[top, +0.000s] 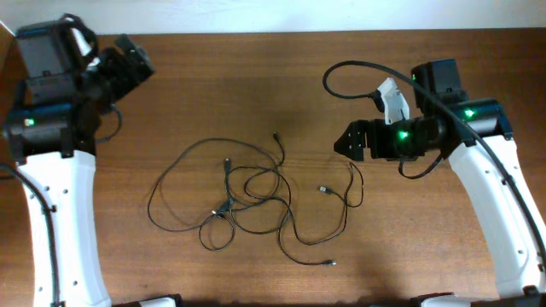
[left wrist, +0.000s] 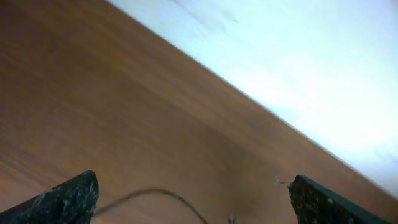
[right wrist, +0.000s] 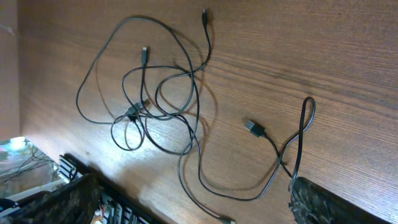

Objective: Untangle cables

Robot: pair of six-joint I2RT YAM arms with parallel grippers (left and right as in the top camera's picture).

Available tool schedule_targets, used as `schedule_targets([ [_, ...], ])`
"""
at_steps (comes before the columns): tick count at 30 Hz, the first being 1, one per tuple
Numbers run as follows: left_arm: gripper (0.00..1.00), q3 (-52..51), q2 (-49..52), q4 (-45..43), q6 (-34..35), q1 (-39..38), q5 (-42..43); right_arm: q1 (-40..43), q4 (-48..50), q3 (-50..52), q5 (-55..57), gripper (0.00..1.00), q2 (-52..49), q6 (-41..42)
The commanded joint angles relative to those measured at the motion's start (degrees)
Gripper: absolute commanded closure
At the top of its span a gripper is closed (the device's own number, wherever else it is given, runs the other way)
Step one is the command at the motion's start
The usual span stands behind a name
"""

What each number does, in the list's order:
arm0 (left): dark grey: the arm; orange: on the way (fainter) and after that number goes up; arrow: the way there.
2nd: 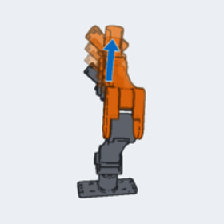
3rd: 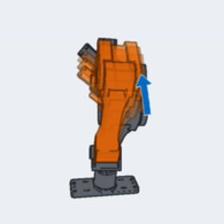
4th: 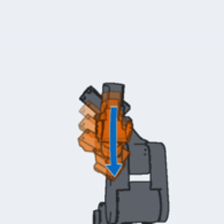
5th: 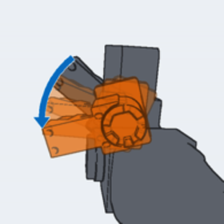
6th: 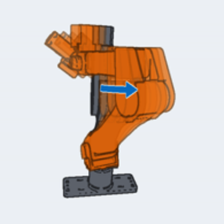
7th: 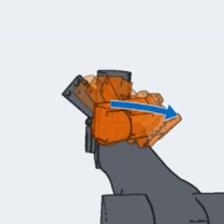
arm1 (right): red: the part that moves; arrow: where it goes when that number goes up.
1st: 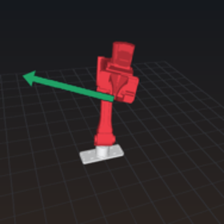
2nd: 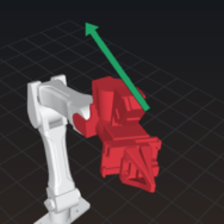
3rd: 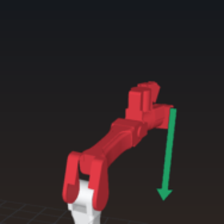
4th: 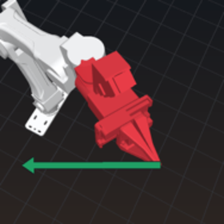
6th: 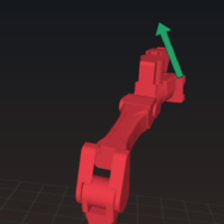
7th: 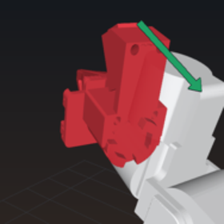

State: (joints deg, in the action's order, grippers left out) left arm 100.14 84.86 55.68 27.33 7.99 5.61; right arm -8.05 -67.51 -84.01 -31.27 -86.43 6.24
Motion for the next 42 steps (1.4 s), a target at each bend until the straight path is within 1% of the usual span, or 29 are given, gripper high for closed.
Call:
schedule_targets([
  [1, 0.01, 0.2, 1.4, 10.12, 0.9, -7.28, -0.48, 0.22, -0.44, -0.57, 0.31, 0.02, 1.27, 0.2],
  [4, 0.01, 0.2, 3.04, 13.46, 0.9, -11.74, -0.5, -0.63, -0.13, -0.42, 5.03, 0.01, 1.42, -1.16],
  [6, 0.01, 0.2, 3.32, 13.2, 2.49, -12.63, -1.03, -4.09, -0.66, 1.2, 5.27, 0.02, 1.36, -4.48],
  [7, 0.01, 0.2, 3.32, 13.14, 4.92, -12.5, -2.14, -7.3, 0.33, 3.5, 5.81, 0.01, 1.36, -5.68],
  [9, 0.01, 0.2, 3.32, 13.18, 8.31, -11.39, -4.15, -12.44, 3.76, 8.85, 10.01, 0.02, 1.31, -6.25],
  [10, 0.01, 0.2, 3.32, 13.2, 8.28, -10.75, -4.13, -14.67, 6.47, 12.28, 11.98, 0.02, 1.27, -6.23],
  [14, 0.01, 0.2, 3.32, 14.43, 8.24, -8.68, -4.15, -19.56, 16.02, 21.16, 12.02, 0.0, 0.28, -4.68],
  [17, 0.01, 0.2, 3.32, 14.43, 8.24, -8.57, -4.15, -22.1, 21.42, 23.91, 12.07, 0.19, -0.92, -4.33],
  [19, 0.01, 0.2, 3.32, 14.47, 8.24, -8.57, -4.15, -24.06, 25.11, 25.05, 12.13, 0.19, -2.67, -4.24],
  [20, 0.01, 0.2, 3.32, 14.47, 8.24, -8.57, -4.15, -24.46, 26.45, 25.05, 12.37, 0.19, -3.56, -2.8],
  [21, 0.01, 0.2, 3.32, 14.47, 8.24, -8.57, -4.15, -24.61, 27.91, 25.05, 12.76, 0.19, -4.35, 0.94],
  [23, 0.01, 0.2, 3.32, 14.56, 8.24, -8.57, -4.15, -24.5, 31.47, 25.05, 12.41, 0.2, -6.45, 11.45],
  [25, 0.01, 0.2, 3.32, 14.73, 8.24, -8.57, -4.15, -24.92, 33.46, 25.05, 12.11, 0.26, -8.63, 16.13],
  [28, 0.01, 0.2, 3.32, 14.69, 8.24, -8.57, -4.15, -25.94, 37.55, 25.03, 11.32, 0.33, -13.07, 19.28],
  [29, 0.01, 0.2, 3.32, 14.69, 8.24, -8.57, -4.15, -26.08, 39.34, 25.03, 11.3, 0.37, -14.6, 20.81],
  [31, 0.01, 0.2, 3.32, 14.73, 8.24, -8.57, -4.13, -26.05, 42.27, 25.03, 8.57, 0.51, -17.81, 23.28],
  [34, 0.01, 0.2, 3.32, 14.91, 8.24, -8.57, -4.15, -26.05, 42.66, 25.03, 7.08, 0.64, -19.39, 23.43],
  [35, 0.01, 0.2, 3.32, 14.91, 8.24, -8.57, -4.15, -25.99, 42.84, 25.03, 7.08, 0.66, -19.39, 23.43],
  [36, 0.01, 0.2, 3.32, 14.91, 8.24, -8.57, -4.15, -26.01, 43.19, 25.03, 7.08, 0.73, -19.39, 23.41],
  [38, 0.01, 0.2, 3.32, 14.91, 8.24, -8.57, -4.15, -25.94, 44.09, 25.03, 7.04, 0.95, -19.39, 23.39],
  [40, 0.01, 0.2, 3.32, 14.93, 8.22, -8.57, -4.15, -25.24, 46.8, 24.94, 5.14, 0.96, -19.37, 22.67],
  [42, 0.01, 0.2, 3.32, 14.93, 8.22, -8.57, -4.17, -23.67, 50.16, 24.55, 0.33, 0.96, -19.21, 22.03],
])
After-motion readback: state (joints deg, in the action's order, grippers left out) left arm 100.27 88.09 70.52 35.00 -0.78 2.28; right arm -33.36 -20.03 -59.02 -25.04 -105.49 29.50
